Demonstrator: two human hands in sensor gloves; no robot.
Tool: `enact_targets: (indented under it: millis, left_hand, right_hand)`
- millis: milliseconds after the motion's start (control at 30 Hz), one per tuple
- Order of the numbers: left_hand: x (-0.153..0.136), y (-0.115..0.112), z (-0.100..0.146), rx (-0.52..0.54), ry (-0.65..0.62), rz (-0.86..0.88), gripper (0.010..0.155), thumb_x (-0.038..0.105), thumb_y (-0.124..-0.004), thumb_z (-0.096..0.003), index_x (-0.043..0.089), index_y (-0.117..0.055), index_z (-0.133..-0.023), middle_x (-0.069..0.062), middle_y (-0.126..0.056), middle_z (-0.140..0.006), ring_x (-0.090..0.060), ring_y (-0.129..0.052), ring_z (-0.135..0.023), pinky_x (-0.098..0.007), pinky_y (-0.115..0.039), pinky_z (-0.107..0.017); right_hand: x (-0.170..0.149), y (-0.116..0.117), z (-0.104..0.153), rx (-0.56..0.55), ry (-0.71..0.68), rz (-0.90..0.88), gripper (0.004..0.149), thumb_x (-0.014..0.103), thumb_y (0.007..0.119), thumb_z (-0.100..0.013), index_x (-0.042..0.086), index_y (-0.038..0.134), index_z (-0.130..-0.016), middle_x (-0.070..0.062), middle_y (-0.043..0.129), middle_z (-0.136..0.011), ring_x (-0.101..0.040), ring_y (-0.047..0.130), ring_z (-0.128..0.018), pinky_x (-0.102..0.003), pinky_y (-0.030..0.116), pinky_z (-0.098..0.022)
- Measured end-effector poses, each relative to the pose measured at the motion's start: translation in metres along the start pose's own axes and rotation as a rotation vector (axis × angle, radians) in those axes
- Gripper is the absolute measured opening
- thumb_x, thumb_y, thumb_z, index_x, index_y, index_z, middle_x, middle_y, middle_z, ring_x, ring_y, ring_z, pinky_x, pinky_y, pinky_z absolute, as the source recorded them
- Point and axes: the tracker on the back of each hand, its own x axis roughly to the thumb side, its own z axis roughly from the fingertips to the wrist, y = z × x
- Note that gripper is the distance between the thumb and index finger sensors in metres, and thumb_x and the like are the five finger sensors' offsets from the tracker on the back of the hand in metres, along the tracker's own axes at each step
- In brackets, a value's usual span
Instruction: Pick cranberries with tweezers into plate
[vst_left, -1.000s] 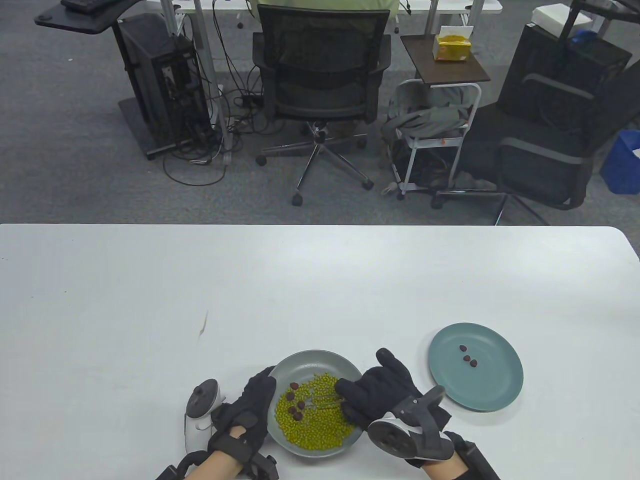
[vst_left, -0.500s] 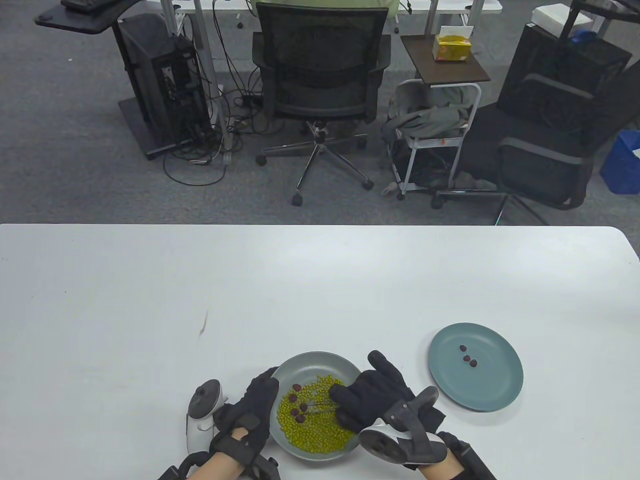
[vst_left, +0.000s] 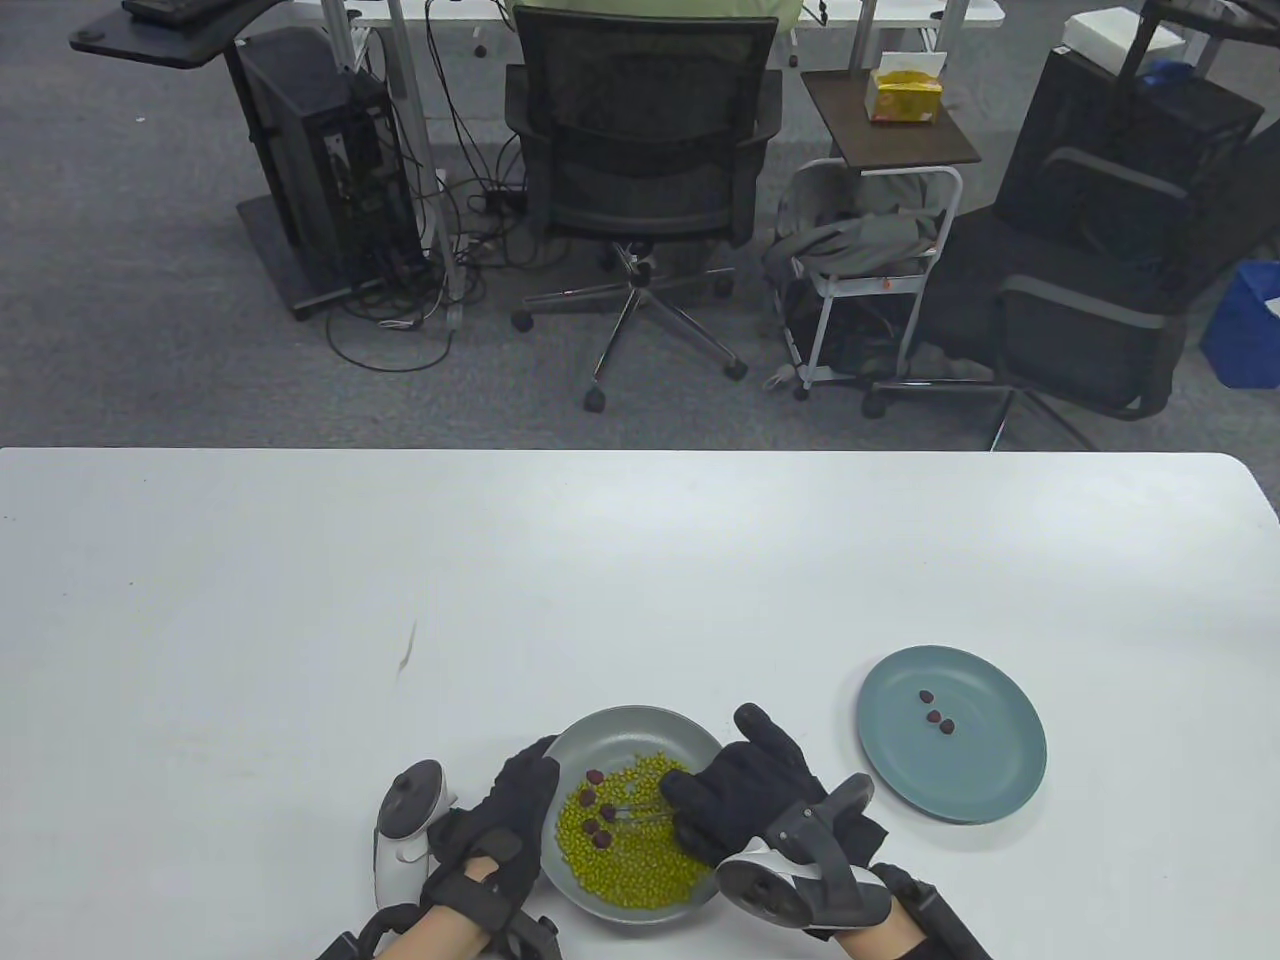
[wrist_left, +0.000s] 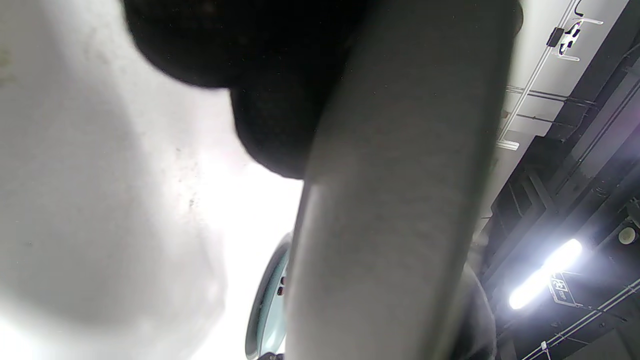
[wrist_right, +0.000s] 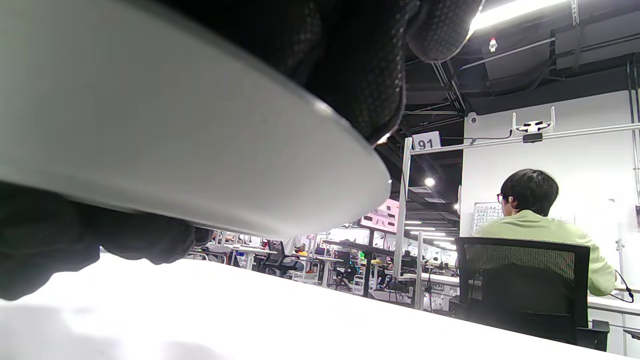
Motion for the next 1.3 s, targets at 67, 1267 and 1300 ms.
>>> enact_targets:
  millis: [67,1267,1300]
  left_hand:
    - [-0.0003,0.0001,0.0002,0.0,0.0,0.002,0.061,0.054,-0.057,-0.0541,0.024,-0.037,-0.103,-0.001,-0.07,-0.093,-0.02,-0.107,-0.041,-0.033,-0.09,-0.025]
    - [-0.0004,0.0008,-0.0002,0.001,-0.005,-0.006,0.06,0.054,-0.057,-0.0542,0.024,-0.037,-0.103,0.0,-0.07,-0.093,-0.02,-0.107,-0.041,-0.032,-0.09,-0.025]
    - [-0.0004,0.0008,-0.0003,0.002,-0.006,-0.006,0.061,0.054,-0.057,-0.0542,0.024,-0.037,-0.103,0.0,-0.07,-0.093,-0.02,-0.107,-0.041,-0.033,-0.09,-0.025]
  right_hand:
    - [-0.0007,-0.0002,0.0002,-0.007,0.007,-0.009,0.045,0.053,0.074,-0.034,0.034,0.084,-0.075,0.017,0.089,-0.052,-0.01,0.09,-0.062,-0.046,0.048,-0.077]
    - [0.0007,-0.0003,-0.0005,0.001,0.017,0.064,0.046,0.053,0.074,-0.034,0.034,0.084,-0.075,0.017,0.09,-0.052,-0.01,0.09,-0.062,-0.047,0.048,-0.077]
    - [0.0002,-0.0005,-0.0004,-0.002,0.018,0.06,0.046,0.053,0.074,-0.035,0.033,0.085,-0.075,0.017,0.09,-0.052,-0.01,0.09,-0.062,-0.047,0.048,-0.077]
